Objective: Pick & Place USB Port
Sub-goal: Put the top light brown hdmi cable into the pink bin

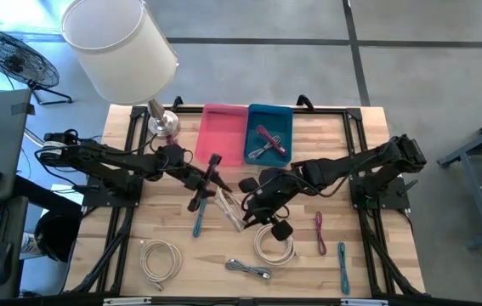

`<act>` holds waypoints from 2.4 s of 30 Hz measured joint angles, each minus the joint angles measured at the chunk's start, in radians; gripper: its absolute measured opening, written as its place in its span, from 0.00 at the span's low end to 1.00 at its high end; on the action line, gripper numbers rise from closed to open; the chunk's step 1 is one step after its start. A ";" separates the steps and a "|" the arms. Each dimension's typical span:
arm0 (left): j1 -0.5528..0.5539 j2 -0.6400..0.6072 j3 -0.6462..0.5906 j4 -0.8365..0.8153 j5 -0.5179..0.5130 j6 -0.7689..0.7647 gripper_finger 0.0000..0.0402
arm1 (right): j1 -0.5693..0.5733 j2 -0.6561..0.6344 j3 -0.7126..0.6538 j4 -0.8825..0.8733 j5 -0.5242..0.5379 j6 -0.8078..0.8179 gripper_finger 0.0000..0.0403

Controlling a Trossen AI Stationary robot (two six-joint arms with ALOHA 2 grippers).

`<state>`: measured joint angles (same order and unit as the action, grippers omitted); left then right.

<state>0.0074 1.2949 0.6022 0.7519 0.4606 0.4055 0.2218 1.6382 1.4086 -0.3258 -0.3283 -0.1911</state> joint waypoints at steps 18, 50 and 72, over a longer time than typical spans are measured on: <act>-0.001 -0.034 0.000 -0.065 -0.253 0.013 0.07 | 0.051 -0.026 0.000 -0.130 0.507 0.072 0.53; 0.522 -0.140 0.000 -0.523 -0.513 0.227 0.06 | -0.080 -0.051 0.000 -0.491 0.921 0.296 0.51; 0.551 0.086 0.192 -0.825 -0.446 0.006 0.33 | -0.078 -0.051 0.000 -0.479 0.849 0.317 0.51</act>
<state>0.5583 1.3812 0.7945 -0.0727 0.0143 0.4119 0.1440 1.5875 1.4090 -0.8048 0.5207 0.1262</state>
